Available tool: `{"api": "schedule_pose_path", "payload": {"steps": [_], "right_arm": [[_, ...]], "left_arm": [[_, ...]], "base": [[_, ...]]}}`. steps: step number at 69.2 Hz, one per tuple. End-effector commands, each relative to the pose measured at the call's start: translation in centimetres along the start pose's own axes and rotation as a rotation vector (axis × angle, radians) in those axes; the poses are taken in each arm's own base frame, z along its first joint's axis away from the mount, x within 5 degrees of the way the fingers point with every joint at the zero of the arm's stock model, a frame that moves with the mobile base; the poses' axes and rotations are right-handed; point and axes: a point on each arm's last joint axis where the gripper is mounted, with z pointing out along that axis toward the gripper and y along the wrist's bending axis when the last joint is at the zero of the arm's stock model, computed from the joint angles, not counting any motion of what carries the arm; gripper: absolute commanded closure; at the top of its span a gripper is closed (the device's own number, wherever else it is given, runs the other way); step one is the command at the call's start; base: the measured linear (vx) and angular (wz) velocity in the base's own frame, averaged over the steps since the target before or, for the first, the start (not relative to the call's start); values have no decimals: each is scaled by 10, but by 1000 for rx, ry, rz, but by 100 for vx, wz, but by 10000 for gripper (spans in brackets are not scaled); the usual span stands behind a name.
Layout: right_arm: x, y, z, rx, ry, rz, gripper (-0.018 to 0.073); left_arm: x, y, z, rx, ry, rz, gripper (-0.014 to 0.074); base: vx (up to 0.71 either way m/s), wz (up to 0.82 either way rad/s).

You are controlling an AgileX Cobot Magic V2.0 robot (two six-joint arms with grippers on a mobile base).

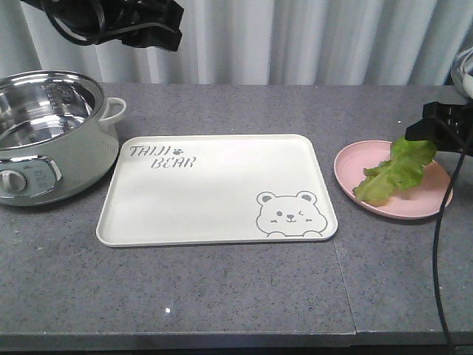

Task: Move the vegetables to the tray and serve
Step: 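Lower the lettuce onto the pink plate with the right gripper and release, then move the right gripper to the pink plate rim and grip it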

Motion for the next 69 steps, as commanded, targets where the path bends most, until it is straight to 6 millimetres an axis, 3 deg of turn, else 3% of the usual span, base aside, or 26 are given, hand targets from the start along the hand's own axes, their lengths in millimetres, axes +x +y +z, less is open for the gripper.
{"api": "schedule_pose_path", "payload": {"steps": [1, 21, 40, 54, 69], "right_arm": [[-16, 15, -27, 22, -68, -29, 159], [-22, 8, -30, 122, -125, -35, 159], [-27, 13, -33, 90, -172, -31, 159], [-30, 33, -64, 107, -224, -93, 159], [-25, 48, -103, 235, -244, -120, 159]], "left_arm": [[-9, -6, -25, 14, -111, 2, 198], [-8, -6, -24, 15, -103, 2, 198], [-7, -6, -24, 16, -92, 1, 198], [-5, -7, -24, 16, -71, 2, 198], [-4, -6, -24, 16, -54, 2, 198]], "base": [[0, 0], [0, 0], [0, 0], [0, 0], [0, 0]]}}
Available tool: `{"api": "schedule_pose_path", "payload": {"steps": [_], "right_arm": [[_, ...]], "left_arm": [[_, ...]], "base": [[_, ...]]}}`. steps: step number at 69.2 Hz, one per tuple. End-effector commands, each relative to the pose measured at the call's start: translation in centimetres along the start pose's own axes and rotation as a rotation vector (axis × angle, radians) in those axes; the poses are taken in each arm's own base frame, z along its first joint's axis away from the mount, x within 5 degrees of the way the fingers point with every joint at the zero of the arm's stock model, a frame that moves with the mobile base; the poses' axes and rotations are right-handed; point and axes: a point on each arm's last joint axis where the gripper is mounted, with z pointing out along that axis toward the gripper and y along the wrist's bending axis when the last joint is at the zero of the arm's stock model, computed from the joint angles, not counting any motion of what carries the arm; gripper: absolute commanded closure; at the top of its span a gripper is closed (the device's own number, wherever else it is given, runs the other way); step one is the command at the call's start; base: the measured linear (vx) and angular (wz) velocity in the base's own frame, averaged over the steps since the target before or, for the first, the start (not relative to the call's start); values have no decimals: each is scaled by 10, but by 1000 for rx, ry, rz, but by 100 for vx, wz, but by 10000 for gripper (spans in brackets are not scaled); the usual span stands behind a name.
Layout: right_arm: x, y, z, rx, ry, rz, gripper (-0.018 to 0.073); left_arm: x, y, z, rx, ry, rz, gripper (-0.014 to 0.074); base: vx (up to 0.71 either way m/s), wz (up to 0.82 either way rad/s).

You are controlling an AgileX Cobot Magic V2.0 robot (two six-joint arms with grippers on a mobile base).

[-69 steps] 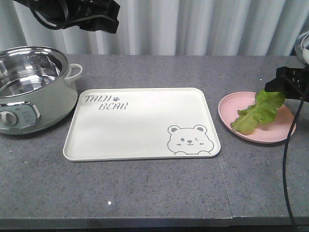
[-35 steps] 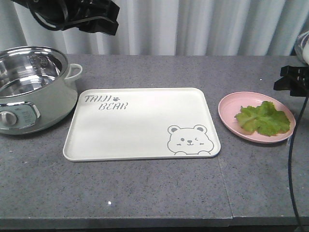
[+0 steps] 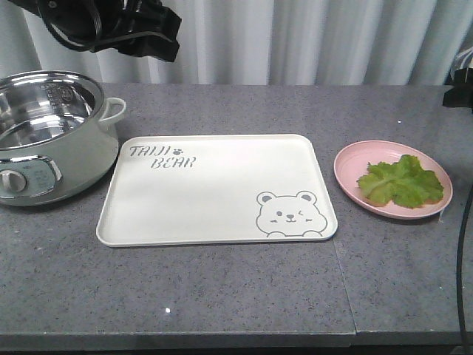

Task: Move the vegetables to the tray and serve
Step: 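Move the right gripper to the pink plate rim and grip it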

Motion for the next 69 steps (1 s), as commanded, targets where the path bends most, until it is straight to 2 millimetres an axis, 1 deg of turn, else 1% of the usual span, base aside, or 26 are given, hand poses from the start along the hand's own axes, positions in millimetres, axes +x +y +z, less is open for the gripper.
{"api": "schedule_pose_path", "payload": {"steps": [1, 9, 24, 30, 36, 44, 50, 59, 69], "right_arm": [[-14, 8, -34, 64, -94, -16, 159], [-10, 4, -36, 123, -49, 2, 159], [0, -8, -18, 149, 55, 67, 159], [2, -20, -12, 155, 69, 128, 159], [8, -39, -8, 166, 100, 185, 159], [15, -56, -1, 169, 154, 194, 159], [18, -60, 7, 153, 172, 210, 159], [22, -62, 28, 72, 180, 257, 160], [31, -70, 51, 41, 216, 299, 190]], "left_arm": [[-7, -6, -24, 13, -105, 3, 198], [-7, -6, -24, 14, -98, 3, 198], [-4, -6, -24, 12, -66, 4, 198], [-2, -4, -24, -9, -50, 11, 198], [-1, -3, -24, -26, -39, 16, 198], [-1, -2, -24, -30, -39, 17, 198], [-1, -2, -24, -30, -40, 17, 198], [-1, -2, -24, -30, -41, 17, 198], [-1, -2, -24, -30, -38, 17, 198]], "base": [[0, 0], [0, 0], [0, 0], [0, 0], [0, 0], [0, 0], [0, 0], [0, 0], [0, 0]]}}
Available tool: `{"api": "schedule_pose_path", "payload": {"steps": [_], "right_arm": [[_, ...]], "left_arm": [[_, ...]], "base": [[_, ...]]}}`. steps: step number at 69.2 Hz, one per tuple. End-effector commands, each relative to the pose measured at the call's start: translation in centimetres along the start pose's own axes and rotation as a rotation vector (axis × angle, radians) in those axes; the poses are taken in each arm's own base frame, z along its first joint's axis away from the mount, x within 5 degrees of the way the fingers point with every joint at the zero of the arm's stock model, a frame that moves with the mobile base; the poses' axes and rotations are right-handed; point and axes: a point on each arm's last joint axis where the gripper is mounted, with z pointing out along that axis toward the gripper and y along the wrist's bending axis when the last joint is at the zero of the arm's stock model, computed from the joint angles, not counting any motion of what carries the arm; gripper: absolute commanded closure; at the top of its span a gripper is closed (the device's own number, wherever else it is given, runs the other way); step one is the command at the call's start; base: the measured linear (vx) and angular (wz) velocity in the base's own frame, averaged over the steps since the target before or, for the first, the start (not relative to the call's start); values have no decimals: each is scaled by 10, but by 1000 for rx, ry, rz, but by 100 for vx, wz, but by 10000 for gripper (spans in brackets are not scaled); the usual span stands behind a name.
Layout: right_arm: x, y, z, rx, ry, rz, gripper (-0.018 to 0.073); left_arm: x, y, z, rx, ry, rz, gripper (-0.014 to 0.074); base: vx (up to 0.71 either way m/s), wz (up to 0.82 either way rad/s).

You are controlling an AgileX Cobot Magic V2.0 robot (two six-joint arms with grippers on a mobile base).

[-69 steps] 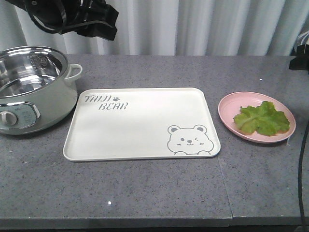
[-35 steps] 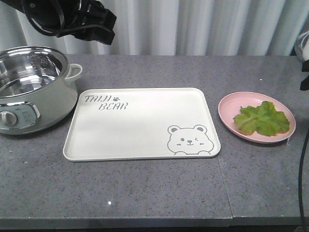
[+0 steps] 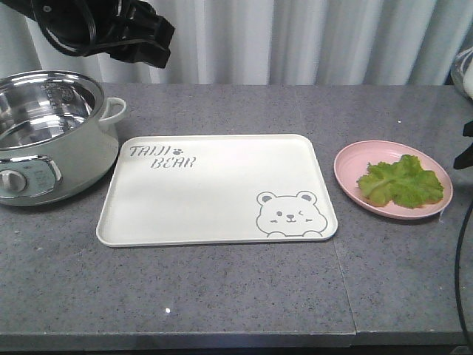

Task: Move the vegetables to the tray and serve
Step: 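Move the right gripper to the pink plate rim and grip it, then lift the pink plate and set it onto the cream tray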

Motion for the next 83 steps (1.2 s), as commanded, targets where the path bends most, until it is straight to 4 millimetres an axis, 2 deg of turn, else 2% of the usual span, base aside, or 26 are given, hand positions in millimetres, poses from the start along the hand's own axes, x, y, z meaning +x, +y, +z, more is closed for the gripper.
{"api": "schedule_pose_path", "payload": {"steps": [1, 14, 29, 48, 62, 72, 83], "right_arm": [[-10, 9, -11, -40, -78, -13, 195], [-11, 13, 7, -48, -63, -56, 230], [-14, 11, 10, -36, -95, -53, 230], [-11, 4, 27, -40, -40, -36, 230], [-10, 2, 30, -41, -27, -34, 241], [-9, 3, 30, -45, -18, -33, 312], [-8, 3, 30, -50, -8, -32, 451]], "left_arm": [[-4, -5, -24, 11, -74, 2, 198], [-4, -5, -24, 11, -74, 2, 198], [-4, -5, -24, 11, -74, 2, 198], [-4, -5, -24, 11, -75, 2, 198], [-4, -5, -24, 11, -75, 2, 198], [-4, -5, -24, 11, -76, 2, 198], [-4, -5, -24, 11, -76, 2, 198]], "base": [[0, 0], [0, 0], [0, 0], [0, 0], [0, 0], [0, 0], [0, 0]]}}
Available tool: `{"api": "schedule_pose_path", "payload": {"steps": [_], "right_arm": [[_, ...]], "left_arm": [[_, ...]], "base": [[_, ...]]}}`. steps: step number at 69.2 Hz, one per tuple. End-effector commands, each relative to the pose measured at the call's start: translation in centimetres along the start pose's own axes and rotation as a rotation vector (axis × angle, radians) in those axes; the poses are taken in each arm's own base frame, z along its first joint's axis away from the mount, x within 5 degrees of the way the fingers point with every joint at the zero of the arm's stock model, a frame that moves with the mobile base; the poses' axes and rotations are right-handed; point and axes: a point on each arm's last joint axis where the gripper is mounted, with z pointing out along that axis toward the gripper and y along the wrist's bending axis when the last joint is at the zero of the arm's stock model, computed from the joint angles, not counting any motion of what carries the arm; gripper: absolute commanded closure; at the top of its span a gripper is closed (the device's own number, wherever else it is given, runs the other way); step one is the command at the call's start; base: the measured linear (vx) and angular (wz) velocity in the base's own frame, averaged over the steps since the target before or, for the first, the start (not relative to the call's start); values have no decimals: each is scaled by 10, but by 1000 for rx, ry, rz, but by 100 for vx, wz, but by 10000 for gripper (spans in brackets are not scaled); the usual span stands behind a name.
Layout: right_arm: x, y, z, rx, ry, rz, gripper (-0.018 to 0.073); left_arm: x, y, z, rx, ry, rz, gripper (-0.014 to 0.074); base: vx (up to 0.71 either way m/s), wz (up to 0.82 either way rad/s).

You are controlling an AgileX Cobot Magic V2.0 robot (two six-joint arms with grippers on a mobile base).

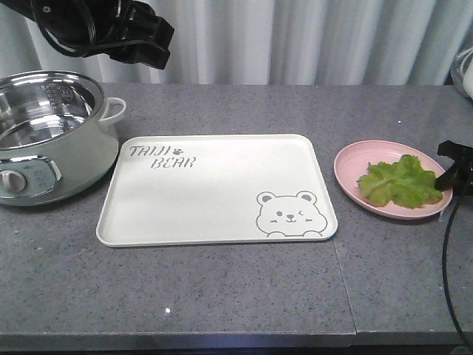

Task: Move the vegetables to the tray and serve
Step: 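Lift the pink plate and set it onto the cream tray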

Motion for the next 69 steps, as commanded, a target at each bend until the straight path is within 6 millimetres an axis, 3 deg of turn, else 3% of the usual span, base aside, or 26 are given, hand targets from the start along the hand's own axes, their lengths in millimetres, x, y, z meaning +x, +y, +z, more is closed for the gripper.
{"api": "schedule_pose_path", "payload": {"steps": [1, 12, 38, 69], "right_arm": [[-9, 12, -24, -15, -69, -31, 456], [-8, 13, -24, -18, -65, -30, 573], [-10, 29, -32, -188, -95, -1, 564], [-11, 68, -76, -302, -216, -58, 564]], "left_arm": [[-4, -5, -24, 11, -80, 2, 198], [-4, -5, -24, 11, -80, 2, 198], [-4, -5, -24, 11, -79, 2, 198], [-4, -5, -24, 11, -79, 2, 198]], "base": [[0, 0], [0, 0], [0, 0], [0, 0]]}}
